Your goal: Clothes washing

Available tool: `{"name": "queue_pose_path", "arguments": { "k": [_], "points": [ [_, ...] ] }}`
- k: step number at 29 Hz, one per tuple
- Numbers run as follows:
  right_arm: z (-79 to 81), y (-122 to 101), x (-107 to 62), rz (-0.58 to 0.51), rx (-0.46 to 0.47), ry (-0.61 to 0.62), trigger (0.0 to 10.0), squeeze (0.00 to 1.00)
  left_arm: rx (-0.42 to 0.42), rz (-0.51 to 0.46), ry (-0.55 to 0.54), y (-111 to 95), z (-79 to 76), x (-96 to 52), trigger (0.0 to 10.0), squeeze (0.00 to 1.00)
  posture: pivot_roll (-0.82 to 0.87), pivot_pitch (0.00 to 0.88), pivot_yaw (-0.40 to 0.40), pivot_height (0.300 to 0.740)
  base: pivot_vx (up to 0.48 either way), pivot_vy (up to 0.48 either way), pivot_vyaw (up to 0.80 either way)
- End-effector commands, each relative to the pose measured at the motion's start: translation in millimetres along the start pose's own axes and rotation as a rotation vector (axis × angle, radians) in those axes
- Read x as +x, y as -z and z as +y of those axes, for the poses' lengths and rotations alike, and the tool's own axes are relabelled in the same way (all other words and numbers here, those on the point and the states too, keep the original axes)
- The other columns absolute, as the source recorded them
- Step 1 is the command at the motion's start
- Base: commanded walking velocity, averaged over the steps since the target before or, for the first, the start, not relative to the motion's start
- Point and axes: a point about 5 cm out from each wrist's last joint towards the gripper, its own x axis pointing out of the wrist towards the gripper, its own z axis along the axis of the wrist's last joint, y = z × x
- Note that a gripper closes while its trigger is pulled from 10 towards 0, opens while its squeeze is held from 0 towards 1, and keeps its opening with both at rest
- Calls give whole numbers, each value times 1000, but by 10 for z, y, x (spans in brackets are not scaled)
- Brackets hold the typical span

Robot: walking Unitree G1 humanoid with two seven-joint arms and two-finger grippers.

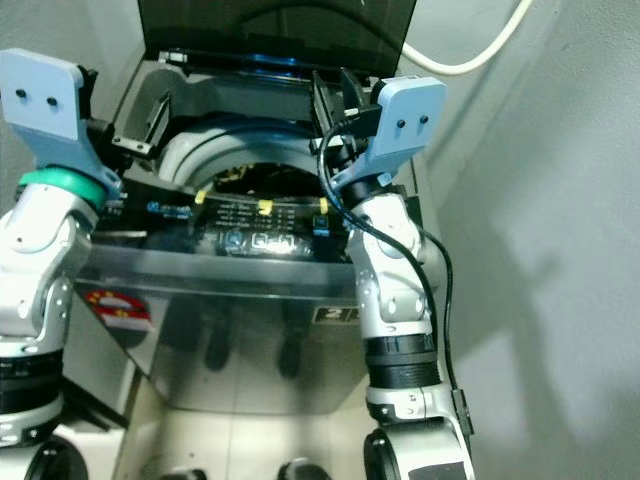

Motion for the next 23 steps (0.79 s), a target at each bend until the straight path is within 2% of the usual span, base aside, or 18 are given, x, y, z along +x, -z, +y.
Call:
{"name": "queue_pose_path", "arguments": {
  "k": [1, 16, 23],
  "points": [
    [0, 11, 3, 13, -8, 3, 10000, 0, 5, 5, 5, 24, -23, -4, 10000, 0, 66, 7, -23, 740, -424, 0, 0],
    [9, 33, 3, 28, -21, -4, 10000, 0, 9, -3, 4, 30, -24, 4, 10000, 0, 66, 12, -24, 740, -422, 0, 0],
    [10, 41, -3, 41, -57, -19, 10000, 0, 9, -7, 4, 27, -30, 9, 10000, 0, 63, 15, -23, 740, -424, 0, 0]
  ]
}}
